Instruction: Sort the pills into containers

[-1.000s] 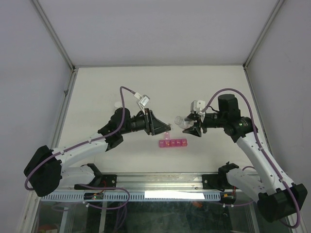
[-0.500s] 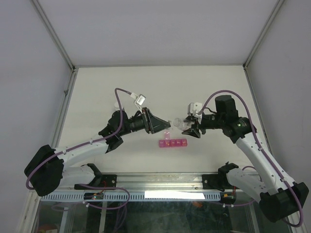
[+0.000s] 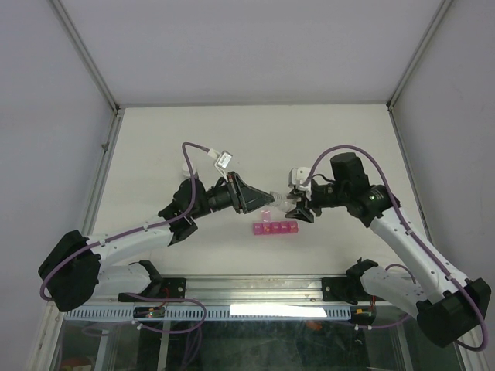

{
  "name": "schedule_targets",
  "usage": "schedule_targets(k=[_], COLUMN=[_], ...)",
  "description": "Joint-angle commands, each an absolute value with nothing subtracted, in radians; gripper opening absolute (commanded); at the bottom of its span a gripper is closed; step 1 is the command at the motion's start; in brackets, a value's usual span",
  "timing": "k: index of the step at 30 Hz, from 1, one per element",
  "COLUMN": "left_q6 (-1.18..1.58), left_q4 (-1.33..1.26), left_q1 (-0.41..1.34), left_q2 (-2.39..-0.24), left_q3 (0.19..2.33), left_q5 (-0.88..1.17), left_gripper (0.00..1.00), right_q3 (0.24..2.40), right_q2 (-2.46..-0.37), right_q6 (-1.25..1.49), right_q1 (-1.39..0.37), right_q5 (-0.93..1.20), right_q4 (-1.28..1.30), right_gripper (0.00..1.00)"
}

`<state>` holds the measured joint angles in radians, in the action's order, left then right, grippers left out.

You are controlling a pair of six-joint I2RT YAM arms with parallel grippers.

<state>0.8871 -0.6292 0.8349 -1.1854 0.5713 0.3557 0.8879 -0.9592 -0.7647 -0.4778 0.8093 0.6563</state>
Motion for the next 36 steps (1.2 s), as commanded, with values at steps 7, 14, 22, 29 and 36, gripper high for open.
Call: schedule_targets(k=[7,14,22,29,36], left_q6=[0.813,0.76,0.758,0.652,0.292], left_q4=[-0.489,-0.402,-0.405,-0.454,-0.359], left_q1=[0.901,0.941,0.959,0.959,0.957], left_q2=[-1.175,-1.185,-1.218,-1.249,-1.316], left_q3=[0.648,0.698,0.72,0.721,0.777], left_q5=[0.21,0.177,0.242,0.411,0.598], left_gripper=[0.24,0.22,0.21,0.2,0.19], right_q3=[0.91,0.917,0.929,0.946,0.942], right_q2=[-1.0,-1.026,-1.025,-1.02,-1.02], right_q6=[-0.738,-0.737,-0.718,-0.693,-0.687], right_q1=[-0.529,-0.55,-0.551,-0.5,-0.466], right_q5=[0.679,0.651,0.737,0.944,1.031], right_q4=[0.617,0.623,0.631,0.651,0.659], right_gripper=[0.0,0.0,0.0,0.0,0.0])
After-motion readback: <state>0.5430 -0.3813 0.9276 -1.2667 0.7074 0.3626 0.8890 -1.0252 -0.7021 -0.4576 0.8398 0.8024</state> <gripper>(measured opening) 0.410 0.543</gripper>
